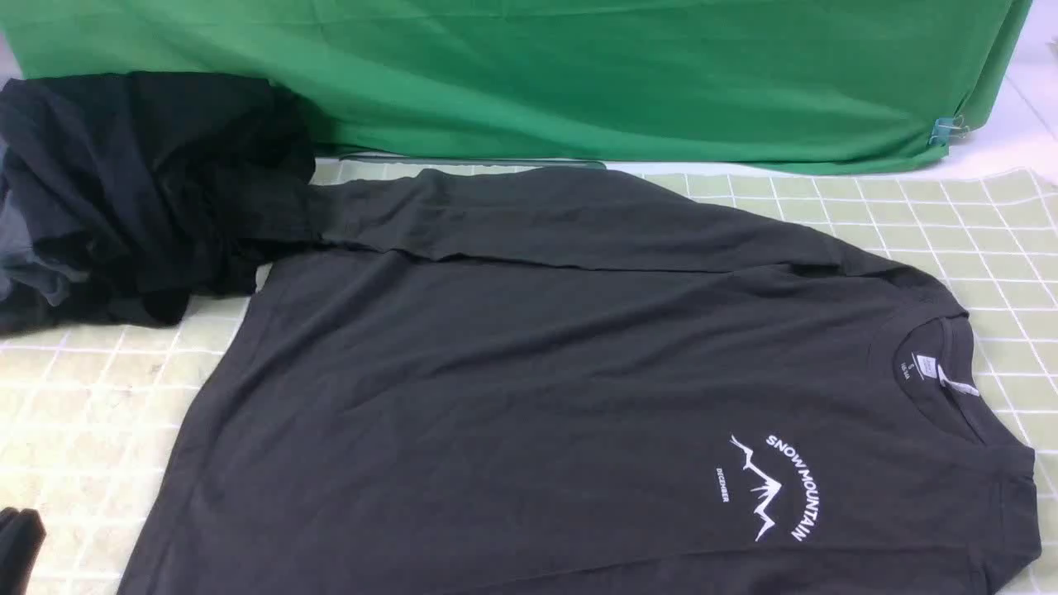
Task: Fold a long-sleeved shirt over a green coffee tablecloth.
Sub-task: 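Grasp the left edge of the dark T-shirt lying flat on the table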
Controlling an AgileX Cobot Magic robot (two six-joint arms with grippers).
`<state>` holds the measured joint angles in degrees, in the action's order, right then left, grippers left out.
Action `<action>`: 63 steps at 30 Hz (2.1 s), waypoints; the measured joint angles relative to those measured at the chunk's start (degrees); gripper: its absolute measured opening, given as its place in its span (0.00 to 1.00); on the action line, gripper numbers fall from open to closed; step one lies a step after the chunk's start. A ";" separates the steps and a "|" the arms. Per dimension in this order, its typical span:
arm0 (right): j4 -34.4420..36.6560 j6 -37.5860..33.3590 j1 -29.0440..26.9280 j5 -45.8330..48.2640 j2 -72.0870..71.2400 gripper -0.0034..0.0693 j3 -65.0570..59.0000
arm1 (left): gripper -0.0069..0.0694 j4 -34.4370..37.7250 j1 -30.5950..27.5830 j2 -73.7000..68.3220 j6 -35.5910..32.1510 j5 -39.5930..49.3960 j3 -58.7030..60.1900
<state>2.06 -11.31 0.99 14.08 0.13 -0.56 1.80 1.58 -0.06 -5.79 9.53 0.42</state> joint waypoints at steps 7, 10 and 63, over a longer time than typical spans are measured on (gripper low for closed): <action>0.00 0.05 0.00 0.00 0.00 0.38 0.00 | 0.11 0.00 0.00 0.00 0.00 0.00 0.00; 0.00 0.05 0.00 0.00 0.00 0.38 0.00 | 0.11 0.00 0.00 0.00 0.00 0.00 0.00; 8.42 33.26 6.33 -3.17 3.85 0.14 10.25 | 0.09 1.82 12.72 -66.30 11.78 36.92 -30.14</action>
<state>10.49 21.95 7.32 10.90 3.98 9.69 3.62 14.30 -66.35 5.99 46.45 -29.72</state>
